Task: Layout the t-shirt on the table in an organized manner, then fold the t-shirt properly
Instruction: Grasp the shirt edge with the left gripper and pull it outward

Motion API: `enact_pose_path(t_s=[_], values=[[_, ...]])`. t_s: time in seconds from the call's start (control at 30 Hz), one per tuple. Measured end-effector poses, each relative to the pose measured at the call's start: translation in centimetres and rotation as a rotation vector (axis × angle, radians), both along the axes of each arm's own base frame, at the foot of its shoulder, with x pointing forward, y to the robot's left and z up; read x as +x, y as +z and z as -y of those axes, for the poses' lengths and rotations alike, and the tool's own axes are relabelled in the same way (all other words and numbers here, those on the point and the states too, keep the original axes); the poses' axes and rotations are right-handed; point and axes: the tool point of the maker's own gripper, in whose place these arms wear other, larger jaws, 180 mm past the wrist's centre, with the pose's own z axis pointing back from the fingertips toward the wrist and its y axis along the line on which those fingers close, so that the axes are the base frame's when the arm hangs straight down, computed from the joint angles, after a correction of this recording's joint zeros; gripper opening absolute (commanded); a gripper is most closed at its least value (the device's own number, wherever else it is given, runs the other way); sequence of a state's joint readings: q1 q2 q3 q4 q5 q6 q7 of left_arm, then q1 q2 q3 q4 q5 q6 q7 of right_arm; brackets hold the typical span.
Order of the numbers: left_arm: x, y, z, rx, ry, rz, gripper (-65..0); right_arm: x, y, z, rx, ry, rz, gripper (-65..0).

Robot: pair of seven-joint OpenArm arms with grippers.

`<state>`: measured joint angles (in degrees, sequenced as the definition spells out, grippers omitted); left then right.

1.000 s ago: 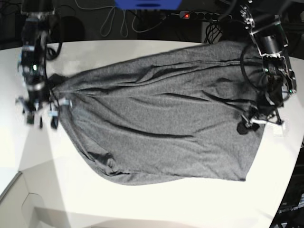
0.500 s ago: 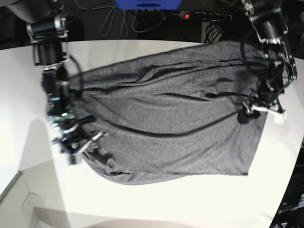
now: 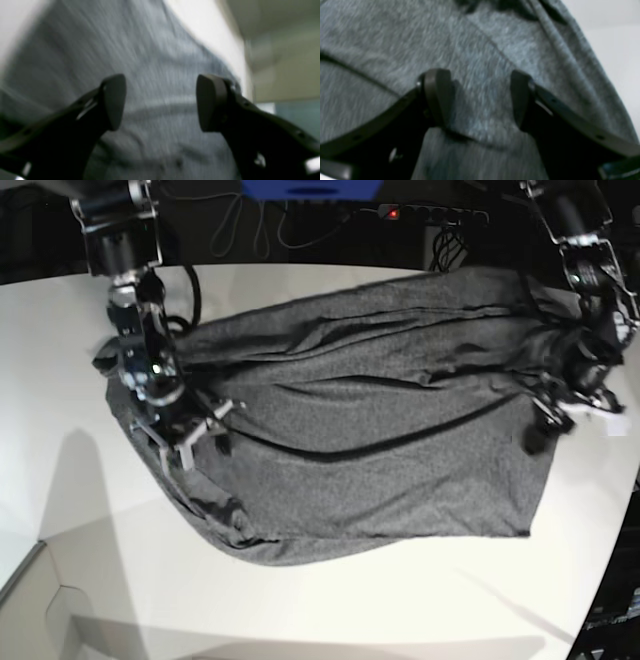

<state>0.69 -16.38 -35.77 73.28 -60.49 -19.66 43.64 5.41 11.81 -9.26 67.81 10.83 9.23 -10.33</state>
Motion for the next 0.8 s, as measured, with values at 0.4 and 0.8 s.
enact_pose_path(t_s=[0.4,0.8], values=[[9.0,-4.3,-3.5,0.193,0.045,-0.243,-21.7,-4.0,3.5,4.2,-0.068,-0.035,0.061,-27.0],[11.3,-6.9,-0.4,0.479,-0.026,-0.206,-21.8,-5.1,3.1,5.8,-0.070,-0.082,0.050,-27.0]])
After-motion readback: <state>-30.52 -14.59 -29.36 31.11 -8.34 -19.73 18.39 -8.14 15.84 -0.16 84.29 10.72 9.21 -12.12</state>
